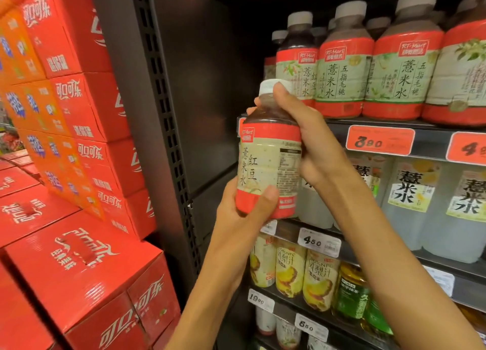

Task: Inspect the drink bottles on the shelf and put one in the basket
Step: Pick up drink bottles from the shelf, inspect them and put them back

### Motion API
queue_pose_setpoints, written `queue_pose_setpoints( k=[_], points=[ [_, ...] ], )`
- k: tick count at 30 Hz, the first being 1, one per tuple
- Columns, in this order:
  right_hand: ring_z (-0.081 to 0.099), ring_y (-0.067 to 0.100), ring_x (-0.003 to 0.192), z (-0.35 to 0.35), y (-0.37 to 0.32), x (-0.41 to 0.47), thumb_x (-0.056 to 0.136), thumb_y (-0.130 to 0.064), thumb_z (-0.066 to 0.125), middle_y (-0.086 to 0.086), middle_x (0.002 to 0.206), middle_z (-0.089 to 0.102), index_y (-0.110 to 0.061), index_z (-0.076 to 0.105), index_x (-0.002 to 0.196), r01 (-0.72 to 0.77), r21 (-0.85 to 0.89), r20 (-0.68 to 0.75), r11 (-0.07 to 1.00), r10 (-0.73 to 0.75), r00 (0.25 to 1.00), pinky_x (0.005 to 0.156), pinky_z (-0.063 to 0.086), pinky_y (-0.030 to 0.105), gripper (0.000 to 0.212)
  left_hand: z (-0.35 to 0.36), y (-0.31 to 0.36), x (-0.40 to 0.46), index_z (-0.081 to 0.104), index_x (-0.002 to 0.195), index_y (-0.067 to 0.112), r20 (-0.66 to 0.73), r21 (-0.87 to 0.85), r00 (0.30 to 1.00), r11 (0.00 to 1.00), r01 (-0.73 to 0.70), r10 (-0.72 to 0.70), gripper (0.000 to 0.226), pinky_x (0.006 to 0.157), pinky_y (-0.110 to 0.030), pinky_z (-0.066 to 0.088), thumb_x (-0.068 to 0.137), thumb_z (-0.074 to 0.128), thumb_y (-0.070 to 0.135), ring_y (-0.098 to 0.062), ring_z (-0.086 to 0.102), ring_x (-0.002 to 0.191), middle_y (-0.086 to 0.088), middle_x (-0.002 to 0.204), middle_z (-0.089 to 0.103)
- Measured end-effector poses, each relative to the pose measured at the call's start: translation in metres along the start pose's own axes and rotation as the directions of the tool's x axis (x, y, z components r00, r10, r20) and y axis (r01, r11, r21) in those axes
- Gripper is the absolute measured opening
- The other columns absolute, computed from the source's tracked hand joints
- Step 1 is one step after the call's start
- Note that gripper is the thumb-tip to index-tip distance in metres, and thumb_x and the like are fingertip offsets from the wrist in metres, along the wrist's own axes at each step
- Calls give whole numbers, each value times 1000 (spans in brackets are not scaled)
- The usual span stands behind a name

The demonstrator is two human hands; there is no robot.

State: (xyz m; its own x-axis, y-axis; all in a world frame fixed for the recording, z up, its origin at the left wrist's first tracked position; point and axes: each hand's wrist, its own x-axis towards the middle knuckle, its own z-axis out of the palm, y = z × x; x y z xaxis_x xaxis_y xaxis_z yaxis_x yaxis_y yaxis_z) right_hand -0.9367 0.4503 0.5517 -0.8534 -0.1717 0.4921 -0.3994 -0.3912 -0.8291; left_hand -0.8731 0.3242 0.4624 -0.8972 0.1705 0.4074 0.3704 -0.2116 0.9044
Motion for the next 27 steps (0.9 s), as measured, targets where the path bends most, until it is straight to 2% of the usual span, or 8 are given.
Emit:
queue_pose_setpoints(
  k=[5, 11, 14, 16, 18, 21, 24, 27],
  points=[
    [71, 16, 84, 3, -6, 2, 82, -41, 66, 7, 91, 75, -18, 75, 86, 26, -180, 77, 983, -12, 997, 73, 56, 25, 25, -9, -7, 2, 60, 120, 29, 38, -27, 998, 998, -53, 54, 55, 91, -31, 52, 71, 72, 52, -15, 65, 111, 4, 119, 69],
    [66, 29, 91, -1, 5, 4, 83, -29, 58, 11, 86, 70, -6, 64, 99, -102, 166, 208, 981, 66, 976, 86, 50, 42, 29, -10, -10, -2, 65, 122, 20, 213, -302, 975, 945, 124, -60, 63, 87, -37, 55, 71, 76, 55, -34, 63, 111, -15, 126, 64],
    [65, 28, 87, -1, 11, 5, 82, -32, 61, 12, 86, 70, -7, 65, 94, -135, 125, 156, 983, 115, 981, 82, 50, 38, 28, -9, -15, 0, 62, 126, 13, 314, -459, 941, 848, 265, -125, 67, 84, -40, 56, 72, 77, 50, -39, 66, 102, -26, 122, 62],
    [64, 26, 83, -1, 12, 6, 82, -35, 64, 12, 87, 71, -11, 69, 84, -135, 71, 77, 988, 130, 989, 80, 50, 37, 24, -14, -15, 2, 59, 130, 12, 346, -504, 927, 804, 315, -146, 72, 91, -45, 54, 72, 77, 51, -41, 63, 107, -30, 126, 58],
    [68, 20, 76, -1, 11, 5, 84, -35, 66, 8, 82, 73, -15, 72, 76, -110, 23, 13, 994, 110, 994, 74, 54, 32, 22, -21, -16, 7, 62, 127, 20, 284, -415, 947, 872, 261, -148, 68, 99, -46, 49, 71, 75, 56, -36, 58, 118, -21, 131, 58],
    [68, 16, 67, -3, 10, 4, 88, -31, 65, 6, 75, 72, -13, 70, 75, -100, 9, -28, 995, 100, 995, 67, 56, 28, 23, -19, -8, 8, 63, 125, 23, 227, -209, 968, 966, 153, -104, 62, 96, -36, 51, 75, 69, 58, -24, 59, 119, -8, 129, 63],
    [69, 15, 65, -6, 9, 5, 88, -31, 67, 3, 71, 71, -16, 71, 70, -130, -43, -29, 991, 129, 991, 63, 56, 28, 24, -11, -7, 6, 55, 129, 13, 164, -124, 980, 983, 135, -113, 75, 88, -32, 54, 71, 74, 57, -23, 65, 111, -7, 122, 67],
    [70, 13, 68, -10, 5, 6, 86, -37, 67, 1, 75, 74, -20, 73, 68, -151, -141, 33, 978, 157, 987, 61, 55, 24, 25, -7, -8, 3, 56, 129, 13, 198, -105, 975, 987, 125, -103, 66, 86, -29, 54, 76, 72, 49, -24, 65, 110, -8, 122, 67]
  ],
)
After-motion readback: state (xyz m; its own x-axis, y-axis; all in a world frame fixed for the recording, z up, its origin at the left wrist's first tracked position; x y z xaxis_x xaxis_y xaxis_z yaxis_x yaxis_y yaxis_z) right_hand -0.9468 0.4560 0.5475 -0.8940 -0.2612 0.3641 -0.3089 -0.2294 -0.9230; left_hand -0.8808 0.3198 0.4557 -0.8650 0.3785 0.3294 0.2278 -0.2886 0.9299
